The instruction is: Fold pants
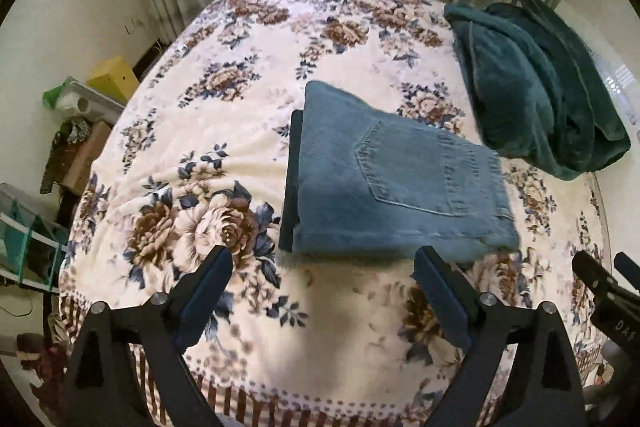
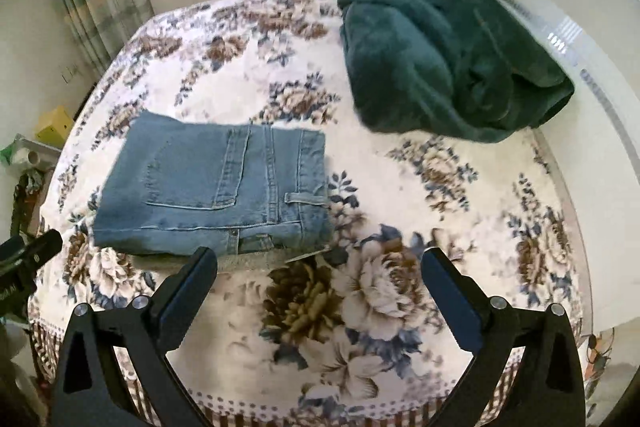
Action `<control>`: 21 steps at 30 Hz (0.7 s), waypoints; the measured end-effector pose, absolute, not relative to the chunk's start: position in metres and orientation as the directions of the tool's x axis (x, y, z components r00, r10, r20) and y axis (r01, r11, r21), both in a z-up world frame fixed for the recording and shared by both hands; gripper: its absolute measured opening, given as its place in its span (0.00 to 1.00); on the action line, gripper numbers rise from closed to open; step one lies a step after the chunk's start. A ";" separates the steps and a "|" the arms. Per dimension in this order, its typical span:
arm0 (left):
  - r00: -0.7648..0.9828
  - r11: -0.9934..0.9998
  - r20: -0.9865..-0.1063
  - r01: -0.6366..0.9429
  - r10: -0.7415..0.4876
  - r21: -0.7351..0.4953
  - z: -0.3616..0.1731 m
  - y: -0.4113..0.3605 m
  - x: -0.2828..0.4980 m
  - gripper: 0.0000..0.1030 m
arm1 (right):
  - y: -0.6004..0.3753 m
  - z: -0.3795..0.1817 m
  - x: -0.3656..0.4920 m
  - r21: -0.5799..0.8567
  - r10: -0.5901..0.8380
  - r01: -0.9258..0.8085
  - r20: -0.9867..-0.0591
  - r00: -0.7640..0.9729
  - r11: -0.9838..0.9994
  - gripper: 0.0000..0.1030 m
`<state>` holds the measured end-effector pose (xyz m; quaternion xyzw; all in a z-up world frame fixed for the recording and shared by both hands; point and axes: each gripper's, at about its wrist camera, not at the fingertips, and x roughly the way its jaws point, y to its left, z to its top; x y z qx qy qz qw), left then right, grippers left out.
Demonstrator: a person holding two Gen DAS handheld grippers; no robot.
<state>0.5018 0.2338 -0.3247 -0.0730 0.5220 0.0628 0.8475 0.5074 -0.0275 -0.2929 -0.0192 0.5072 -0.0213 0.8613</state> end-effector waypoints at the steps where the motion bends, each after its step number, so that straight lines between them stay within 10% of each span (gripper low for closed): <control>1: 0.456 0.981 -0.889 -0.183 0.031 -0.060 -0.316 0.230 0.495 0.90 | -0.032 -0.280 0.497 -0.043 -0.047 0.019 -0.866 0.498 0.999 1.00; 21: 0.699 0.976 -0.698 -0.216 0.155 0.001 -0.134 0.171 0.282 0.90 | -0.062 -0.066 0.236 -0.053 0.030 -0.088 -0.671 0.741 0.995 1.00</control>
